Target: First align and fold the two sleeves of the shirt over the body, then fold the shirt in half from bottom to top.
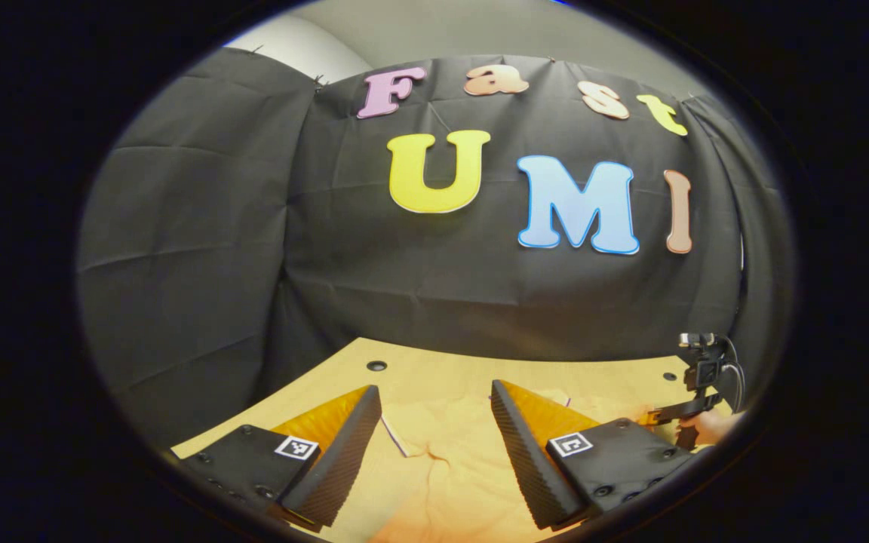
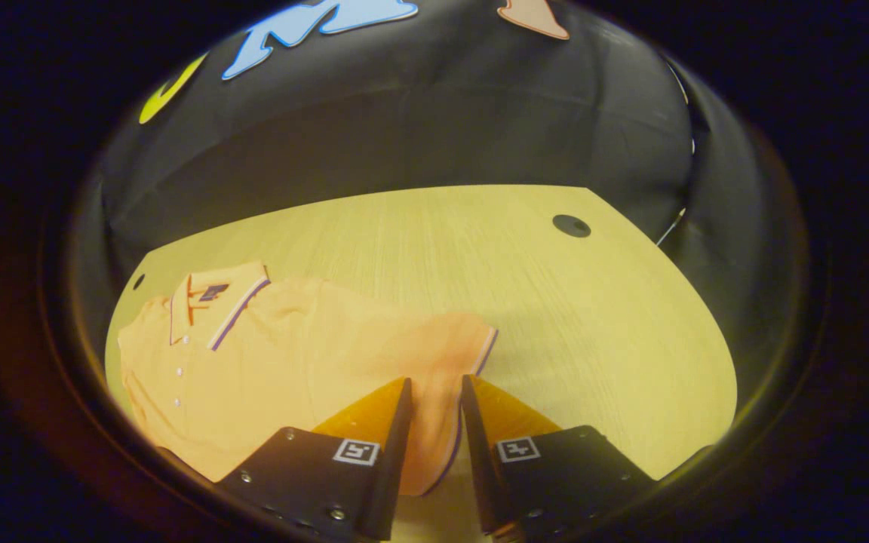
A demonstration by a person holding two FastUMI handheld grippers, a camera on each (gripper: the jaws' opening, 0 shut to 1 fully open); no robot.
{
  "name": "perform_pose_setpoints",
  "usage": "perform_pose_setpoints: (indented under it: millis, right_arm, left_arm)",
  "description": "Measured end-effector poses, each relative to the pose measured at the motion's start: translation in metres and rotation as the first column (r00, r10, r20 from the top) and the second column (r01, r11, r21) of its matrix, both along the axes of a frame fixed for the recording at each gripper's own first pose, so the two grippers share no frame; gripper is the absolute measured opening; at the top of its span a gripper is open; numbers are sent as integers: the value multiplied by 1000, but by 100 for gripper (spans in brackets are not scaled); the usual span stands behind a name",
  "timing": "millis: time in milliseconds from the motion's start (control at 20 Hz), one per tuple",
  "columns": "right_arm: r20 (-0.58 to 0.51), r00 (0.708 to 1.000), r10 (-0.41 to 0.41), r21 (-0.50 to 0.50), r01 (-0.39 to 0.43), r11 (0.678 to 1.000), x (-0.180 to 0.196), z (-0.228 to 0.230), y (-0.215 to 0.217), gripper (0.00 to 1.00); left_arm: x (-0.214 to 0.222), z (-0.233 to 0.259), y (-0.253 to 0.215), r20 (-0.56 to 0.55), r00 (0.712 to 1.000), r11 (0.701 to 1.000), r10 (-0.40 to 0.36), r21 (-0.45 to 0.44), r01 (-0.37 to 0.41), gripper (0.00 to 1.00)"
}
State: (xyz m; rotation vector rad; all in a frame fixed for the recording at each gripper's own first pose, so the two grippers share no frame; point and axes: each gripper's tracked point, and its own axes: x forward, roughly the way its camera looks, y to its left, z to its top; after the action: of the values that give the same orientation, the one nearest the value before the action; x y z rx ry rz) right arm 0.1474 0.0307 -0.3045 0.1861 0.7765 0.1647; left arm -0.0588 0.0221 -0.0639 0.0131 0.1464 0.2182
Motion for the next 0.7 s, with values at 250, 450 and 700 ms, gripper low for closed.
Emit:
perform_pose_setpoints:
  millis: [250,450,700]
  right_arm:
    - [58,998,-7,-26,9,1000,3,18,5,0]
    - [152,986,69,-74,-58,996,2,56,22,1]
    - [208,951,228,-142,-201,969,-8,77,70,0]
  left_arm:
    - [-4,-1,0,3,1000,1000,3,-2,-3,95]
    - [-7,-2,3,6,1000,1000,11,-10,-11,95]
    - [-13,-5,7,9,1000,999,21,-25,-21,95]
